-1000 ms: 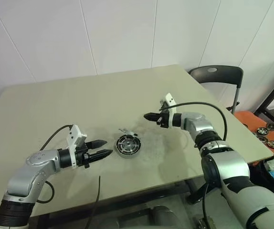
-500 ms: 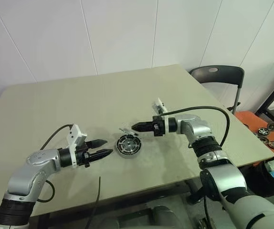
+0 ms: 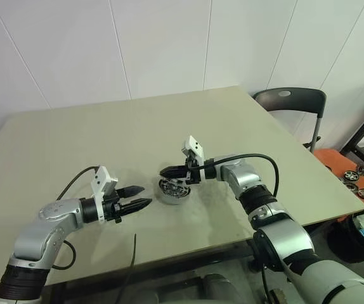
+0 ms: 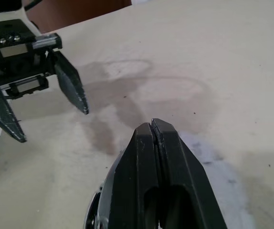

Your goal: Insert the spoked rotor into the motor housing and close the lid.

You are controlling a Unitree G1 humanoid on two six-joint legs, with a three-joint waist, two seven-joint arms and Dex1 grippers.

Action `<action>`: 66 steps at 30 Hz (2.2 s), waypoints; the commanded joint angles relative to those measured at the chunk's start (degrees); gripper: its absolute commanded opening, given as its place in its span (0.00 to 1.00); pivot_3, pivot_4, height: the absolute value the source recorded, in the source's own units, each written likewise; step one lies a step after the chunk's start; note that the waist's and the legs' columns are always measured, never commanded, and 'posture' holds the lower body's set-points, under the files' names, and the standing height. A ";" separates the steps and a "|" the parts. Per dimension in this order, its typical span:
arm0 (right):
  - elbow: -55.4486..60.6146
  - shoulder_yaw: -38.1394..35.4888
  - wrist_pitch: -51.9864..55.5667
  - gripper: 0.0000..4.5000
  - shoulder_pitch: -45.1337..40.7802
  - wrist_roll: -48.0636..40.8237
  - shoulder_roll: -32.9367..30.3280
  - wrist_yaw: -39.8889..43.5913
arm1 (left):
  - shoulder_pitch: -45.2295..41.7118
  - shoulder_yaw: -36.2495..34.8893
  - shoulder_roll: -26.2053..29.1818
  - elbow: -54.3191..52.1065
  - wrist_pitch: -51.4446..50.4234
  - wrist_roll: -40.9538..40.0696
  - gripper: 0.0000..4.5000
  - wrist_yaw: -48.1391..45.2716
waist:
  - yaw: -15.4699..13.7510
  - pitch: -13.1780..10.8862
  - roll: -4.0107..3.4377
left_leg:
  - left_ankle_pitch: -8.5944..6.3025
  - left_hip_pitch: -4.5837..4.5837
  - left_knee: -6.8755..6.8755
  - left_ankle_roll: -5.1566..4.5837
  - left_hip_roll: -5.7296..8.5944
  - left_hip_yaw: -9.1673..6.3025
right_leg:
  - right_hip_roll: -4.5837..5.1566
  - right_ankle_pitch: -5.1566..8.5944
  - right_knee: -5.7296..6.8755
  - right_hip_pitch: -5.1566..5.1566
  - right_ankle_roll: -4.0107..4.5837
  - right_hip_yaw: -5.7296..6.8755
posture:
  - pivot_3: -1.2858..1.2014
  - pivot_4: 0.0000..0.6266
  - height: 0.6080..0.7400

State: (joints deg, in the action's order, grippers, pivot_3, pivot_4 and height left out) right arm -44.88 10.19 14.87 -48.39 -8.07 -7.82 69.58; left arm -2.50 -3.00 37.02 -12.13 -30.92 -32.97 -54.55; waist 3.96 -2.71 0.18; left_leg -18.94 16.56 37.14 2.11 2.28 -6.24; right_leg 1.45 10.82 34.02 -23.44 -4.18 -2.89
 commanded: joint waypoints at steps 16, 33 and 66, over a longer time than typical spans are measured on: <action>-0.08 7.33 -2.79 0.01 1.97 5.28 -2.26 5.14 | -1.28 -1.04 0.12 -1.43 0.37 -0.15 0.60 0.46 | 0.14 -0.01 -0.01 | 0.00 -0.07 -0.13 0.00 -0.02 0.00 | -0.04 0.03 0.01 -0.02 -0.02 0.01 | 0.52 0.00 1.00; -1.89 -1.56 -33.28 0.01 -4.71 2.89 -2.47 -3.09 | 0.58 -2.24 0.57 -2.29 0.77 -0.49 0.60 0.89 | 0.18 -0.09 -0.06 | -0.01 0.02 -0.13 0.00 -0.02 0.00 | -0.01 0.04 -0.05 -0.07 -0.04 0.01 | 0.52 0.00 1.00; 21.26 5.24 -7.13 0.98 14.79 -0.22 -4.82 -3.47 | -1.03 -0.17 -0.38 -1.90 -1.10 -0.58 0.60 0.18 | -0.03 -0.17 -0.08 | -0.02 0.24 -0.12 -0.02 -0.01 -0.03 | 0.02 0.08 -0.29 -0.11 -0.08 0.05 | 0.52 0.00 1.00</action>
State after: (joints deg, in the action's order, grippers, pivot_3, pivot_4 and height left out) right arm -25.84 15.44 7.60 -32.83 -8.07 -13.27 67.01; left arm -2.44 -2.97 36.67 -13.62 -32.20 -33.17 -54.04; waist 3.93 -2.88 0.09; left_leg -18.96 16.81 37.02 2.09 2.27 -6.27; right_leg 1.48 10.90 33.72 -23.55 -4.26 -2.85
